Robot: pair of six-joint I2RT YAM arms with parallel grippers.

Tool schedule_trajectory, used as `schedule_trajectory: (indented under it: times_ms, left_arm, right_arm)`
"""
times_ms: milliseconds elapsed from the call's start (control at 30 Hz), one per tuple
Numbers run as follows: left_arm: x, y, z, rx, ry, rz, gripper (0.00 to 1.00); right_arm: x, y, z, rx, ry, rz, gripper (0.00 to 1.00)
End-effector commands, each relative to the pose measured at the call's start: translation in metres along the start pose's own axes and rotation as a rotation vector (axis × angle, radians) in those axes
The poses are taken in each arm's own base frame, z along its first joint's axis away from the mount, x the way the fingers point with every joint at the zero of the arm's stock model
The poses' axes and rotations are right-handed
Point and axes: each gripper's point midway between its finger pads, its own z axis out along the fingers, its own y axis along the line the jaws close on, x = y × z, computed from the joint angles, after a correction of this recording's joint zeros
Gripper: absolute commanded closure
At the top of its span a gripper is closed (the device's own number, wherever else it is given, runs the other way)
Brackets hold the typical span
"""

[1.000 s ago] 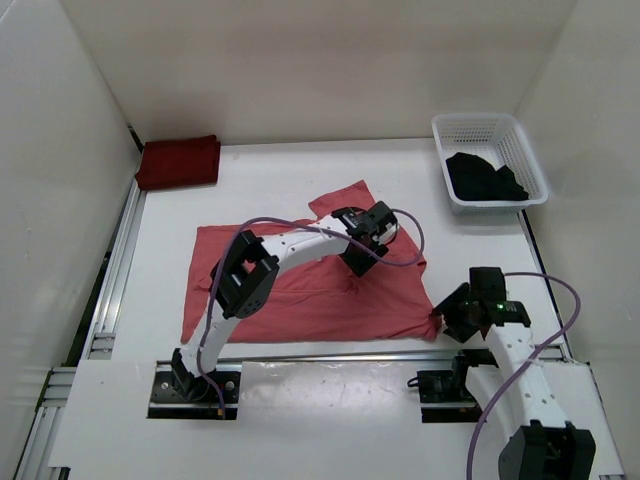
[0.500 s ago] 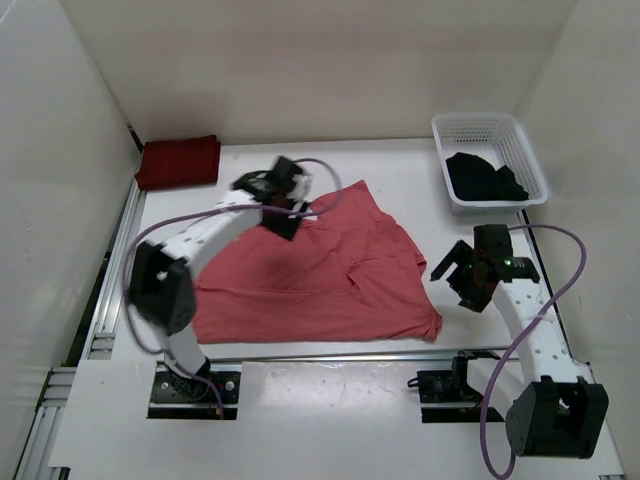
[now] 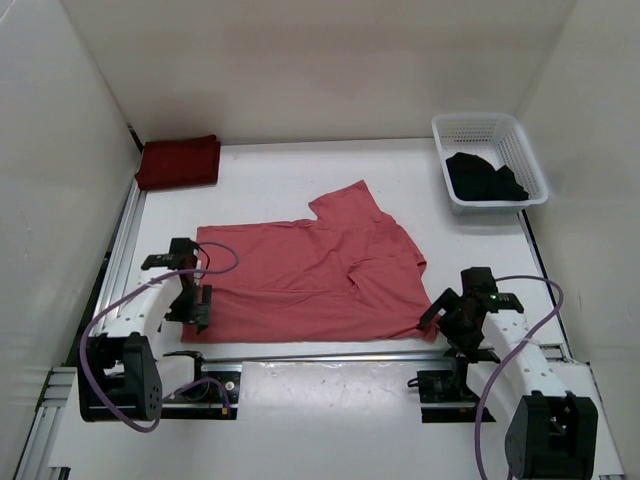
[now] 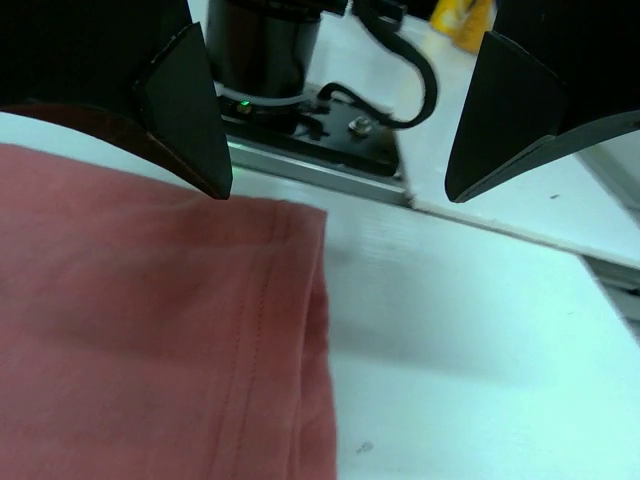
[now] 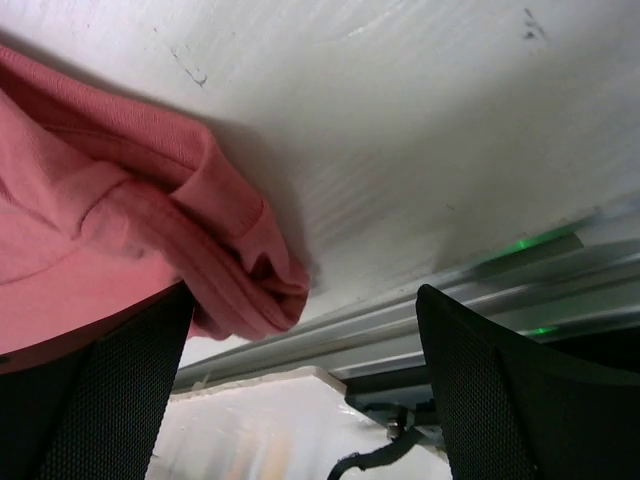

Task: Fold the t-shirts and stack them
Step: Fold the flattened tshirt in 1/3 of the way

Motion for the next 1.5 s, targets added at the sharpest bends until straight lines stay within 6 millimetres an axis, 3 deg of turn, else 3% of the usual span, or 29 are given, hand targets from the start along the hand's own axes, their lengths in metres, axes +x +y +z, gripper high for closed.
schedule_trajectory:
  times_ms: [0,167,200,300,333,367,400,433,533,800,933,1000,1067,1100,1133,1200,1233,1267,1333,1367,1400,1433,1467]
  left_arm:
    - [-0.012,-0.01,0.005,0.073,-0.061,-0.054,0.01]
    - [-0.022,-0.008,0.03,0.024,-0.079,-0.061,0.04]
    - [-0.023,-0.012,0.032,0.042,-0.077,-0.06,0.07]
    - [-0.029,-0.022,0.031,0.108,-0.076,-0.067,0.31]
    - [-0.029,-0.022,0.031,0.109,-0.076,-0.067,0.61]
    - [-0.033,-0.021,0.028,0.108,-0.086,-0.07,0.75]
    - [-0.033,-0.021,0.028,0.108,-0.086,-0.07,0.83]
    - [-0.036,-0.018,0.027,0.098,-0.096,-0.073,0.85]
    - [-0.032,-0.009,0.021,0.053,-0.092,-0.074,0.89]
    - [0.003,0.009,0.01,-0.024,-0.022,-0.079,0.89]
    - [0.019,0.005,0.006,0.004,0.035,-0.061,0.89]
    - [0.028,0.001,0.004,0.026,0.068,-0.051,0.88]
    - [0.032,0.0,0.003,0.027,0.086,-0.036,0.74]
    - [0.036,0.0,0.003,0.027,0.107,-0.03,0.67]
    - [0.04,0.002,0.002,0.017,0.129,-0.023,0.44]
    - [0.037,0.005,0.001,0.005,0.12,-0.025,0.22]
    - [0.03,0.009,-0.003,-0.011,0.097,-0.031,0.15]
    - [0.018,0.011,-0.003,-0.013,0.064,-0.052,0.08]
    - [-0.017,0.024,-0.015,-0.033,-0.047,-0.114,0.07]
    - [-0.034,0.028,-0.018,-0.036,-0.088,-0.139,0.07]
    - [-0.063,0.03,-0.023,-0.016,-0.18,-0.176,0.07]
    - [-0.081,0.032,-0.03,0.004,-0.23,-0.197,0.07]
    - [-0.11,0.038,-0.042,0.024,-0.288,-0.221,0.07]
  right_arm:
    - [-0.016,0.018,0.003,-0.061,-0.048,0.004,0.07]
    - [-0.017,0.013,0.01,-0.034,-0.048,-0.005,0.14]
    - [-0.018,0.014,0.011,-0.04,-0.054,-0.006,0.2]
    - [-0.019,0.017,0.011,-0.054,-0.055,-0.008,0.38]
    - [-0.019,0.017,0.011,-0.054,-0.055,-0.008,0.55]
    - [-0.019,0.017,0.011,-0.054,-0.055,-0.008,0.64]
    - [-0.019,0.017,0.008,-0.05,-0.051,-0.007,0.72]
    - [-0.018,0.017,0.007,-0.05,-0.051,-0.007,0.85]
    - [-0.021,0.019,-0.007,-0.057,-0.08,-0.01,1.0]
    - [-0.015,0.01,-0.019,-0.041,-0.097,0.011,1.0]
    - [-0.02,0.011,-0.022,-0.025,-0.109,0.022,0.98]
    - [-0.02,0.011,-0.022,-0.025,-0.109,0.022,0.71]
    - [-0.024,0.017,-0.027,-0.041,-0.125,0.019,0.35]
    - [-0.024,0.017,-0.03,-0.041,-0.125,0.01,0.29]
    - [-0.033,0.028,-0.042,-0.074,-0.16,-0.006,0.22]
    - [-0.045,0.041,-0.059,-0.084,-0.195,-0.064,0.08]
    - [-0.057,0.051,-0.068,-0.1,-0.231,-0.089,0.06]
    - [-0.078,0.079,-0.089,-0.156,-0.277,-0.127,0.06]
    - [-0.097,0.11,-0.104,-0.2,-0.291,-0.226,0.04]
    - [-0.115,0.142,-0.131,-0.263,-0.336,-0.27,0.04]
    - [-0.126,0.158,-0.115,-0.219,-0.271,-0.305,0.04]
    - [-0.137,0.174,-0.116,-0.219,-0.266,-0.324,0.04]
    - [-0.154,0.211,-0.115,-0.228,-0.26,-0.369,0.05]
